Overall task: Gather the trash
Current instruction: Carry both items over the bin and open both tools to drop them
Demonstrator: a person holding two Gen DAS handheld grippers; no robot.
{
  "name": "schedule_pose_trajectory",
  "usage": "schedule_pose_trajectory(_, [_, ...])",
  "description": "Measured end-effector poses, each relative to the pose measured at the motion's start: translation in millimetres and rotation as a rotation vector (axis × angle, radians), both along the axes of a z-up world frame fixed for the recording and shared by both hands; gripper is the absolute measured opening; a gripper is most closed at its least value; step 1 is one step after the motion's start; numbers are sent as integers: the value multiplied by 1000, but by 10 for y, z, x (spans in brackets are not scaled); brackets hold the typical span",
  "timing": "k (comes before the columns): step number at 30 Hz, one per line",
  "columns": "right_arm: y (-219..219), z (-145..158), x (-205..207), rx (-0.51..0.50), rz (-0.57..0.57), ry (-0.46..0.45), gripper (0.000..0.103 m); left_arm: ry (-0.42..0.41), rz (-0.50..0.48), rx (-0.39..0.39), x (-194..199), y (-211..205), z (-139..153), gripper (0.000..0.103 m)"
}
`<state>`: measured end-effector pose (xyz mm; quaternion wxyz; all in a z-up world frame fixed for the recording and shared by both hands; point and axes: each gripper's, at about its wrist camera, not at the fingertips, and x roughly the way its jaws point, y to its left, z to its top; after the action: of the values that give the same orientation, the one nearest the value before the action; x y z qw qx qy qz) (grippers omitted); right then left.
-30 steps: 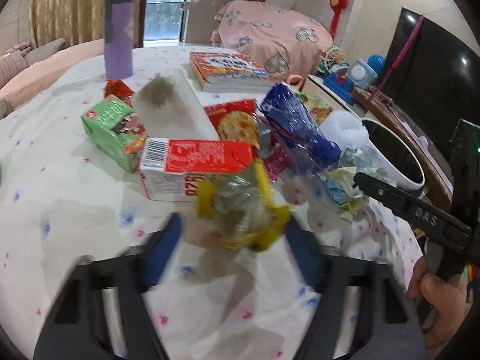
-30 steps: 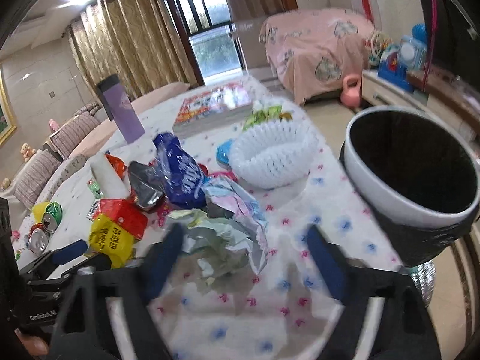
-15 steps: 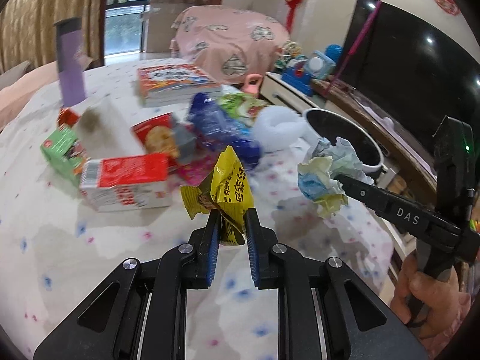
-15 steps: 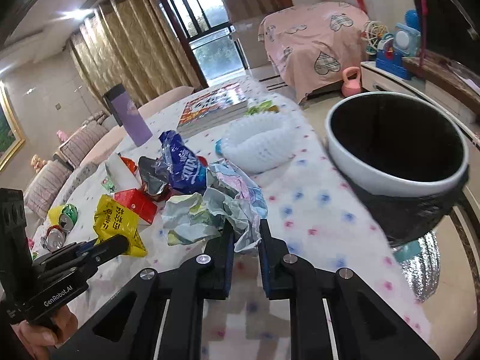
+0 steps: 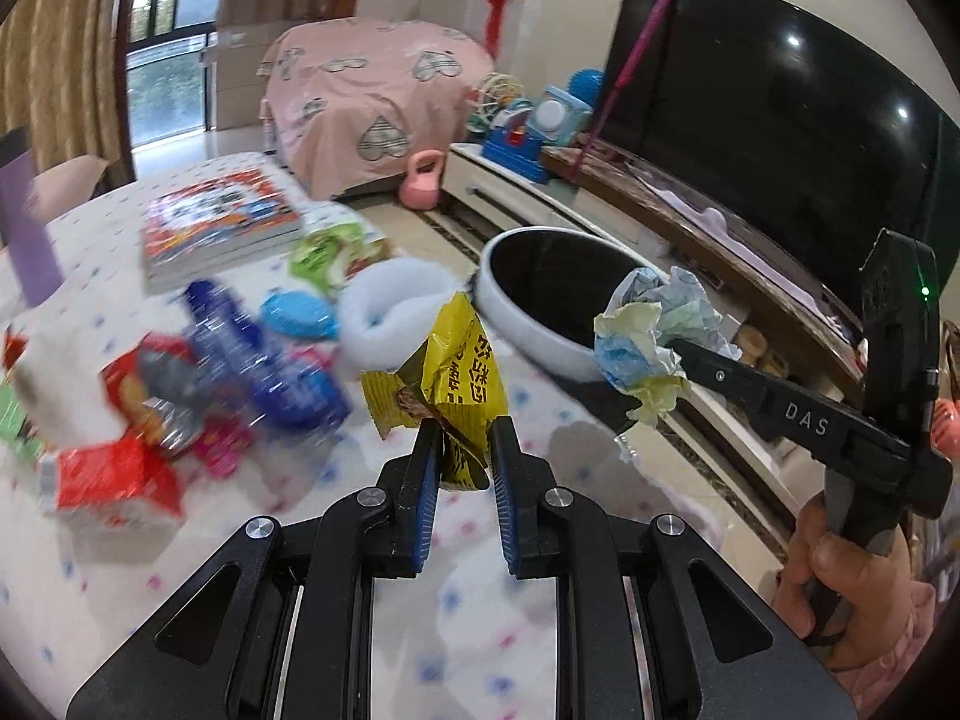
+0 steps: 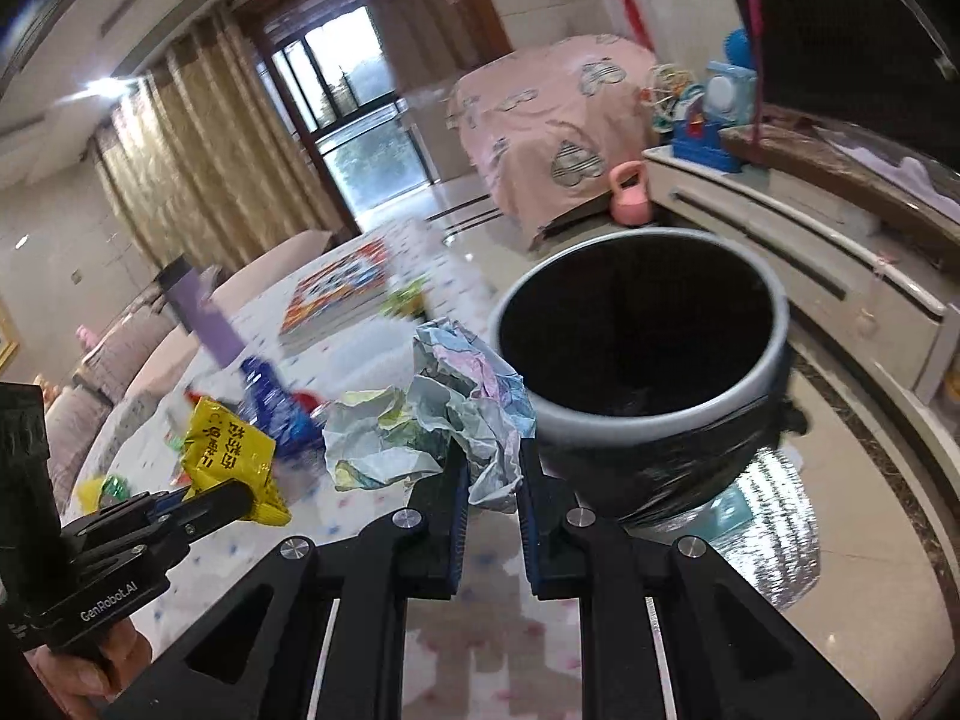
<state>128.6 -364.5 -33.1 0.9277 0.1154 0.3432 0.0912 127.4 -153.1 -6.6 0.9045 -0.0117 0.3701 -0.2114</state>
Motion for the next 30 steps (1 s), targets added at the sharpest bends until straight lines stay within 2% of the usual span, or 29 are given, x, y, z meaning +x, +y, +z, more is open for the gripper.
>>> schedule_pose_trajectory(7, [-395, 64, 163, 20, -81, -7, 15, 4, -64, 25, 252, -389, 52, 16])
schedule_pose_trajectory(17, [-731, 119, 501, 4, -114, 0, 18, 15, -133, 46, 671, -923, 127, 16])
schedule_pose_trajectory(26, [-899, 57, 805, -15, -113, 40, 19, 57, -131, 59, 1006, -1164, -16, 17])
schedule_pose_trajectory(28, [-923, 32, 860, -17, -110, 52, 19, 68, -129, 67, 1048, -1192, -57, 20])
schedule_pose_trajectory(29, [-931, 17, 886, -19, -110, 58, 19, 74, -127, 72, 1071, -1210, -84, 26])
schedule_pose_trajectory(30, [-944, 0, 916, -20, -109, 64, 19, 81, -125, 77, 1088, -1223, -106, 37])
